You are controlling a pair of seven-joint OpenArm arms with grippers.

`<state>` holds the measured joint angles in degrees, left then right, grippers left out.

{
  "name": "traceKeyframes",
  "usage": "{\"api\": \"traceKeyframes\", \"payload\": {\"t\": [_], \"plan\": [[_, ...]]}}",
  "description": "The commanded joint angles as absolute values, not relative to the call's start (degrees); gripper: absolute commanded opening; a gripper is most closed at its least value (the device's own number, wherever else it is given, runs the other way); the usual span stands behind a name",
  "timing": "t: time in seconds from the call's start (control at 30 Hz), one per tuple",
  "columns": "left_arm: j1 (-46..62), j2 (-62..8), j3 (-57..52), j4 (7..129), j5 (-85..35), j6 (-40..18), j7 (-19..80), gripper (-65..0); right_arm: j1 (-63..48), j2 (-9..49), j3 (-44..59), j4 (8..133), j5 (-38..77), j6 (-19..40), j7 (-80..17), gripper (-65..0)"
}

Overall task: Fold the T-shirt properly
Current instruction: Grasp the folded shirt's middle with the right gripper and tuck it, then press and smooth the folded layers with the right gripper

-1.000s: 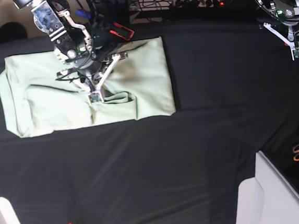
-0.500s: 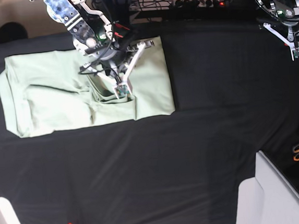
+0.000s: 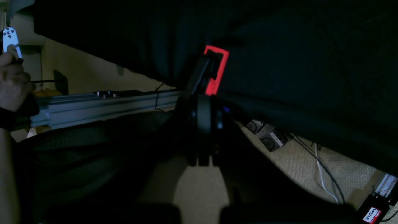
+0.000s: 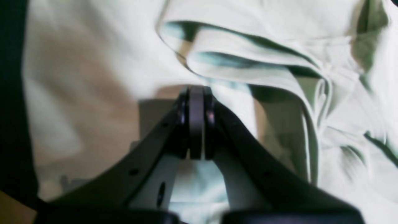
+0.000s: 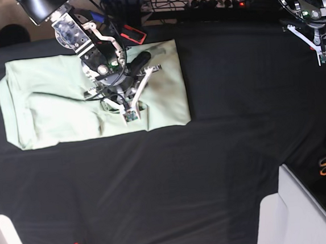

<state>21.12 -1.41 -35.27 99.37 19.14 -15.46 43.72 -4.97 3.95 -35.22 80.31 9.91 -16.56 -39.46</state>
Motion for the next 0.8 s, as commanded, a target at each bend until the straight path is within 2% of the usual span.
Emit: {"api": "traceKeyframes", "payload": {"t": [0.0, 0.63, 0.77], "plan": [[21.23, -2.07, -35.74, 100.26, 19.65, -14.99, 43.03, -65.0, -4.18, 3.74, -35.03, 80.75, 9.63, -16.75, -38.55, -65.0], [21.23, -2.07, -35.82, 100.18, 19.74, -14.99, 43.03, -65.0, 4.00, 3.91, -35.12, 74.24, 9.63, -16.66, -38.46, -65.0], [21.23, -2.07, -35.74, 100.18, 19.74, -14.99, 43.03, -65.0, 5.85, 5.41, -35.12, 73.89, 9.63, -13.76, -37.67, -65.0]]}}
